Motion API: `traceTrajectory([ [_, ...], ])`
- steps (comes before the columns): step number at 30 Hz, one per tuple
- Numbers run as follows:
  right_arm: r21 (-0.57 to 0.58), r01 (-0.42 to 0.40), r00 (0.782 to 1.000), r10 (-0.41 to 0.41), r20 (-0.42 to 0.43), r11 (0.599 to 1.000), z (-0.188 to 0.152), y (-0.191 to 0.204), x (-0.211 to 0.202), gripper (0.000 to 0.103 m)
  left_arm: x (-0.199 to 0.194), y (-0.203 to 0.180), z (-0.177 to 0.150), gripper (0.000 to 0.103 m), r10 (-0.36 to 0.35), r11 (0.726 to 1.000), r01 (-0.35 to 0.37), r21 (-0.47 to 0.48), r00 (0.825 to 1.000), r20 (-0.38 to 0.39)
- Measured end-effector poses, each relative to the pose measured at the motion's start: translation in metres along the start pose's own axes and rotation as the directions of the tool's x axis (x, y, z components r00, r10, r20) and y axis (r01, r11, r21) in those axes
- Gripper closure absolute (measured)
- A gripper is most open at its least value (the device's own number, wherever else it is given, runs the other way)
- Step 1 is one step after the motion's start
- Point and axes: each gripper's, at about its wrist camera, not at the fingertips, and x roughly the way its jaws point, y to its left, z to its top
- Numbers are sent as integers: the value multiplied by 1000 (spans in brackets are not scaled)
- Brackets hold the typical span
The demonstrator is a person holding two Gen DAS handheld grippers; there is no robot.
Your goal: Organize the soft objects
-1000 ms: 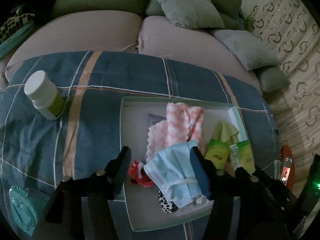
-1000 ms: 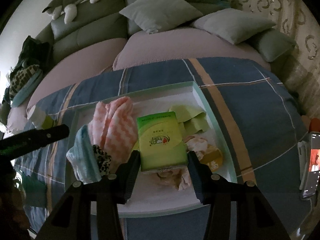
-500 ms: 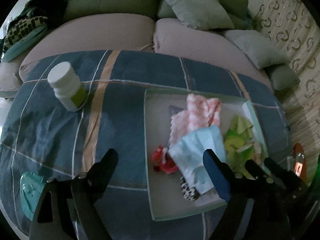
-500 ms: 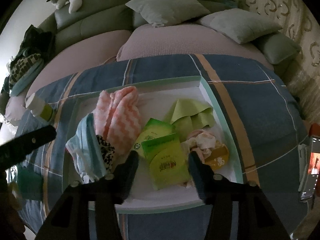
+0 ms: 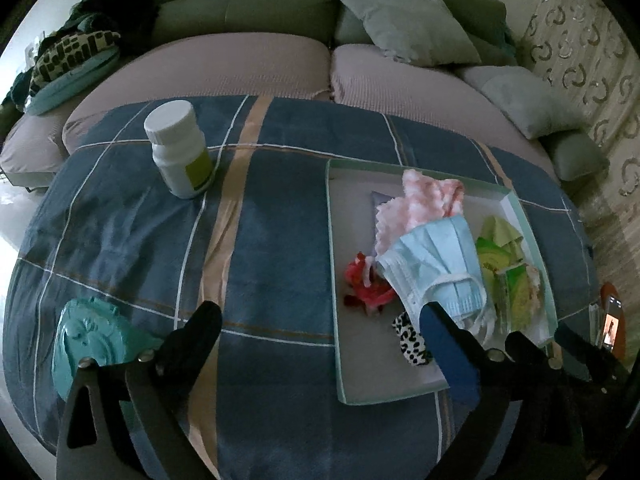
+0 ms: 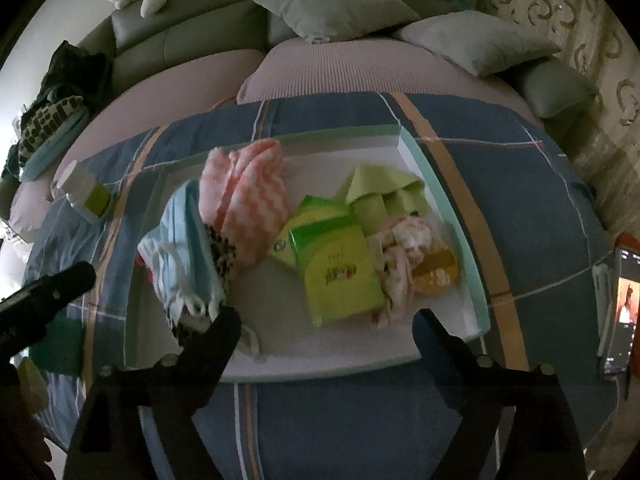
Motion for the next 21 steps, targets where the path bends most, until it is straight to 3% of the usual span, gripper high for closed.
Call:
traceTrajectory([
  [2, 6, -7, 1000, 7, 2, 1000, -5, -2, -1, 0, 0, 0, -5, 3, -1, 1000, 1, -3, 1000, -6],
  [21, -6, -39, 999, 39, -20, 999, -21, -2, -6, 0, -2, 14, -43, 0, 107, 994, -109, -16, 992, -69],
])
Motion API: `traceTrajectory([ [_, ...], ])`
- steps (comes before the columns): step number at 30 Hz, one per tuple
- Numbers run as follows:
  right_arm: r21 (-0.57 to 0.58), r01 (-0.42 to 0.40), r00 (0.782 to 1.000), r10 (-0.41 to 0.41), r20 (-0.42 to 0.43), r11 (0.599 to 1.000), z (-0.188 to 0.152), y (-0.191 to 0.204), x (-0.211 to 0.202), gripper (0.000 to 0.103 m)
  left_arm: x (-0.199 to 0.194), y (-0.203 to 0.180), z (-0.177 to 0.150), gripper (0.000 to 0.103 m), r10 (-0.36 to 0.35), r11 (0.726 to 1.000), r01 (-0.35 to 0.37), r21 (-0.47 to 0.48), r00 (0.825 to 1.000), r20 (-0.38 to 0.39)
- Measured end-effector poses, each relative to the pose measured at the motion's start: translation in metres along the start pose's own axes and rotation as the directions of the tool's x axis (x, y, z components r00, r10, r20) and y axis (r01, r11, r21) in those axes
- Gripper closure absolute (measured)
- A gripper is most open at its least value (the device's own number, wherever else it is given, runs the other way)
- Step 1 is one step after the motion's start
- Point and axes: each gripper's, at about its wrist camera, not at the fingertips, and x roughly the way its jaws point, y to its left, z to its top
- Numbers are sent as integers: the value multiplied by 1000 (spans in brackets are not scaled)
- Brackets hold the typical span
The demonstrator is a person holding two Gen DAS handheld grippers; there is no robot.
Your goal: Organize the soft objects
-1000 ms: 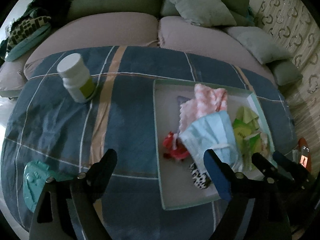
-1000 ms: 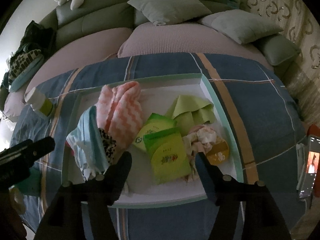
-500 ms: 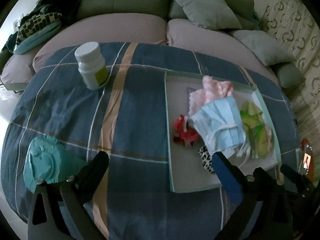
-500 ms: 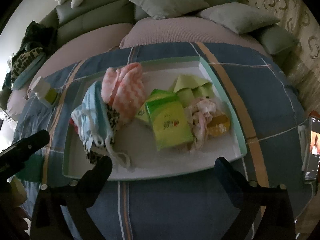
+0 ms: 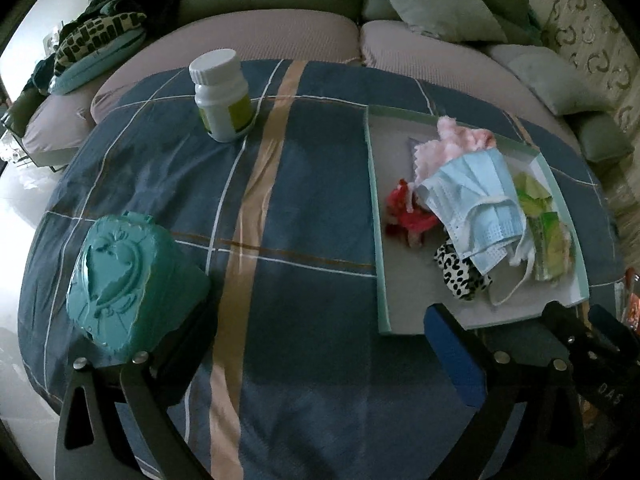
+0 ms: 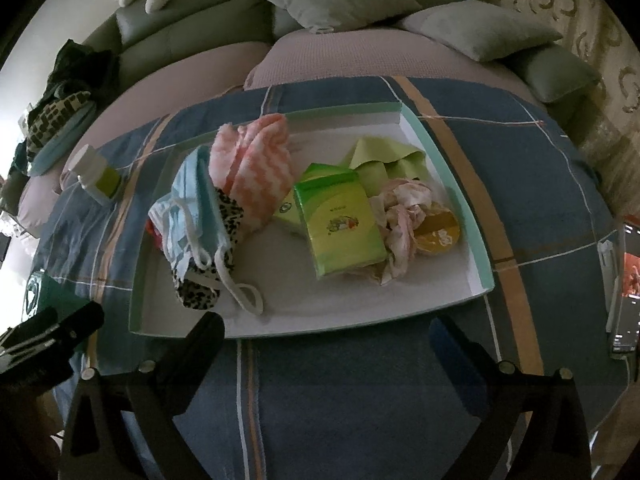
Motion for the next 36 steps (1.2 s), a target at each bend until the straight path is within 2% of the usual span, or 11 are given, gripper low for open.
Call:
traceTrajectory([
  [5, -6, -4, 1000, 4, -5, 1000, 1, 2, 4, 0, -3, -4, 2, 0, 41, 999, -41, 17, 999, 9],
  [9, -5, -7, 1000, 7, -12, 1000, 1, 2, 9, 0, -7, -4, 3, 0, 31, 999, -32, 20, 999, 24],
  [13, -5, -6, 1000, 5, -10, 1000, 2, 2, 9, 0, -8, -7, 3, 0, 68, 997, -69, 35, 997, 25],
  [24, -12, 6, 1000, -6, -13, 1000, 2, 3, 10, 0, -6, 3, 4, 0, 144, 990, -144, 4, 990, 12],
  [36, -23, 10, 1000, -11, -21, 1000, 2, 5, 12, 0, -6, 0, 1, 0, 159, 987, -159, 26, 987, 19],
])
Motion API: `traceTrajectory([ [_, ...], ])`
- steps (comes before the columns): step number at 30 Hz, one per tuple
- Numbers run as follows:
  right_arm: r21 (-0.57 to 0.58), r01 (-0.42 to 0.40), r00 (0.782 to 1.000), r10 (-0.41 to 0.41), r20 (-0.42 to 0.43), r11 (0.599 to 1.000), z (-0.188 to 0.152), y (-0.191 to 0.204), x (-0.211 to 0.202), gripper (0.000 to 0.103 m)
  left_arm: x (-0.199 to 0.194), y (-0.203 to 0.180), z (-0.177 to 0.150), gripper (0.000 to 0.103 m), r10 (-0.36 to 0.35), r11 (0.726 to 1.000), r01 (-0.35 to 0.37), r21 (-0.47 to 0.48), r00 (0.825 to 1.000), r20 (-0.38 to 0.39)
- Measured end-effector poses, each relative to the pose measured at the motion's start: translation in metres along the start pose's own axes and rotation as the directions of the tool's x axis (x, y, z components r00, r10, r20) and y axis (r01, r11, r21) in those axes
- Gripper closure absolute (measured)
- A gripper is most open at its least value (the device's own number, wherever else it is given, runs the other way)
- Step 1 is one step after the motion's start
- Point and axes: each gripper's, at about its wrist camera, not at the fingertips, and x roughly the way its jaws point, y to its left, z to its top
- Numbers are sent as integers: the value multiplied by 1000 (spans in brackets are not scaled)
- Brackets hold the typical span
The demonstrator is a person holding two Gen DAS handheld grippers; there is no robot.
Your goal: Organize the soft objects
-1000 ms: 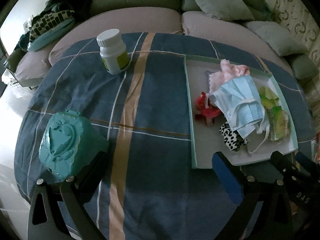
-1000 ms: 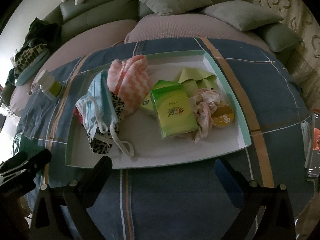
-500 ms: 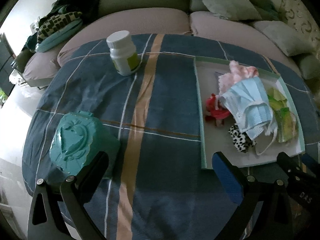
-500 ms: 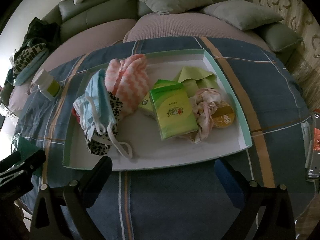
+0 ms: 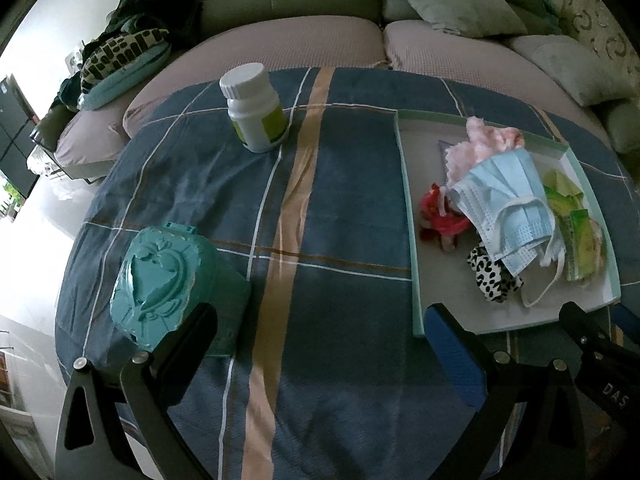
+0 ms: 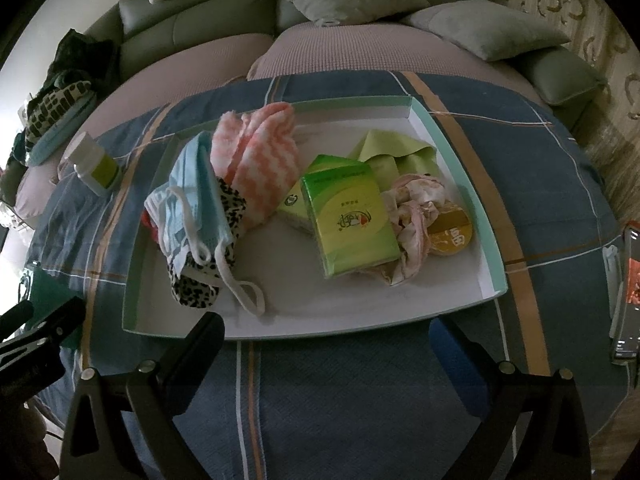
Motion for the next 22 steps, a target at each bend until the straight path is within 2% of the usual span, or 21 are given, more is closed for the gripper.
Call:
traceTrajectory([
  [22, 16, 4, 1000, -4, -6, 1000, 1, -3, 1, 0, -9, -8, -2, 0, 37, 998, -39, 55, 998, 45],
])
